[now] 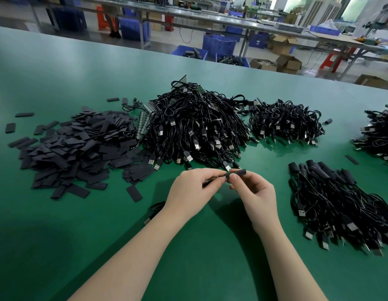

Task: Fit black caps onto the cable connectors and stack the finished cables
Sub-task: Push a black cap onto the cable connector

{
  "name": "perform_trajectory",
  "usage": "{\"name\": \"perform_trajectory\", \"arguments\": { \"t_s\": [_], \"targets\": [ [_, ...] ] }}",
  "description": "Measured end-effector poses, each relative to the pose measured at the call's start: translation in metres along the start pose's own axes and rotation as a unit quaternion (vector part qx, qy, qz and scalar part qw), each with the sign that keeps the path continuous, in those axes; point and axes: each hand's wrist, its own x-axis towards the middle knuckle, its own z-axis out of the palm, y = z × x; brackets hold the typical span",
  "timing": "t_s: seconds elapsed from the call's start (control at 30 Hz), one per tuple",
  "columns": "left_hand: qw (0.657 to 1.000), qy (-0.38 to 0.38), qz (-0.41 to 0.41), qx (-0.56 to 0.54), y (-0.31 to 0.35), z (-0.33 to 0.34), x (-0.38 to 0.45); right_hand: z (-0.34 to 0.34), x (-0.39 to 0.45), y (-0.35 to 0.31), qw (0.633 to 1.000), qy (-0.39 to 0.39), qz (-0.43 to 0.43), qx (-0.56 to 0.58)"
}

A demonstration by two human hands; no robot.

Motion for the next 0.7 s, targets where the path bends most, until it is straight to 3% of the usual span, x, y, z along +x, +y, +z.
{"name": "perform_trajectory", "arguments": {
  "t_s": [0.2,0.53,0.7],
  "targets": [
    [1.000,-0.010,-0.001,-0.003,-0.0017,0.0009,-0.0003,0.0012,-0.0005,0.0002,1.000,0.010,-0.002,0.026],
    [1.000,-0.005,-0.004,-0.011,-0.0004,0.0009,0.0004,0.0031,-0.0036,0.0018,0.995,0.030,-0.077,-0.055],
    [1.000,-0.002,-0.001,-0.013,0.0001,0.0008,0.0000,0.0030,-0.0034,0.0027,0.995,0.050,-0.068,-0.061]
  ]
}}
